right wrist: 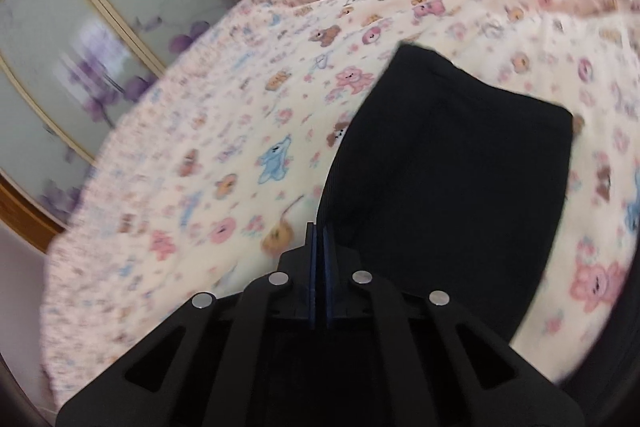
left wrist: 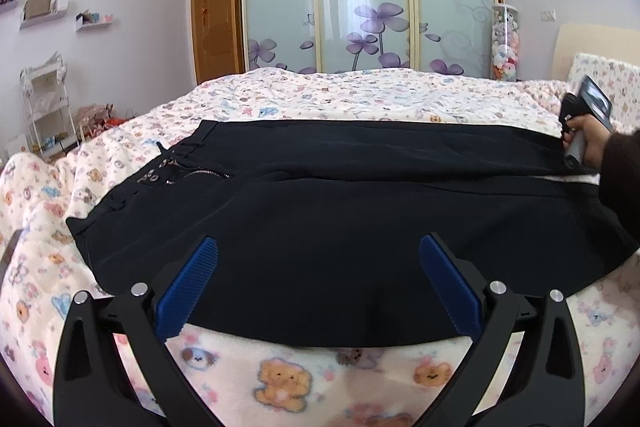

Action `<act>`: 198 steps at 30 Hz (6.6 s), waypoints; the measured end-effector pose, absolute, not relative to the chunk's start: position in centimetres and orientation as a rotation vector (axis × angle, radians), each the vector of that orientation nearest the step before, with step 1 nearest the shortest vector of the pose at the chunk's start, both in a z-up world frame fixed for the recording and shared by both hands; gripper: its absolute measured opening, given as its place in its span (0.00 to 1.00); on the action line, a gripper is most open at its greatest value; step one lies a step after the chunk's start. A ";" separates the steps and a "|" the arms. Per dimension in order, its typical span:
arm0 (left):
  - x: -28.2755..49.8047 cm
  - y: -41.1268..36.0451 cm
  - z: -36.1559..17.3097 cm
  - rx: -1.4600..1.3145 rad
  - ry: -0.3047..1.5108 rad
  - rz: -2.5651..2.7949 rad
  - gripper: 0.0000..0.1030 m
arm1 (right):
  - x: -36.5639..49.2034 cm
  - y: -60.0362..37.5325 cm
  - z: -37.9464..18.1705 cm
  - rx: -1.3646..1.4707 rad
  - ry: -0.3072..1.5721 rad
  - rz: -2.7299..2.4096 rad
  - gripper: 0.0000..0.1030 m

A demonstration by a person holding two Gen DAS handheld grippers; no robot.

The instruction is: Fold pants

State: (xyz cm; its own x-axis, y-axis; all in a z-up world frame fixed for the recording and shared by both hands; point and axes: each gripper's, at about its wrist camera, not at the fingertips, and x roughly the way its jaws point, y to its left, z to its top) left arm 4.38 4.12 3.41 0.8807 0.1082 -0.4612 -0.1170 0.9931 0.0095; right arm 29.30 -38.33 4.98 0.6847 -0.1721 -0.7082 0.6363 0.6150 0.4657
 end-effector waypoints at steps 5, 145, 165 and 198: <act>3.6 4.9 3.7 -0.049 0.471 0.100 0.98 | 24.0 -38.9 5.6 0.881 0.605 -0.367 0.02; 4.0 28.7 -0.2 -0.970 0.551 0.280 0.15 | 6.5 -7.8 0.3 0.607 0.795 0.658 0.03; 3.2 28.6 -0.8 -0.819 0.532 0.463 0.13 | 6.7 -7.4 -1.0 0.622 0.891 0.651 0.04; 3.2 17.8 0.0 -0.561 0.647 0.259 0.98 | 1.6 -44.0 5.0 0.621 0.954 -0.219 0.43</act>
State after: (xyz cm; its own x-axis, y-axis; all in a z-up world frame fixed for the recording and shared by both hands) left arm 3.16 17.83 -0.02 0.7727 0.0562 -0.6322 -0.3956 0.8217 -0.4104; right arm 1.57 -44.02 4.97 0.5722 0.0917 -0.8150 0.4375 0.8063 0.3980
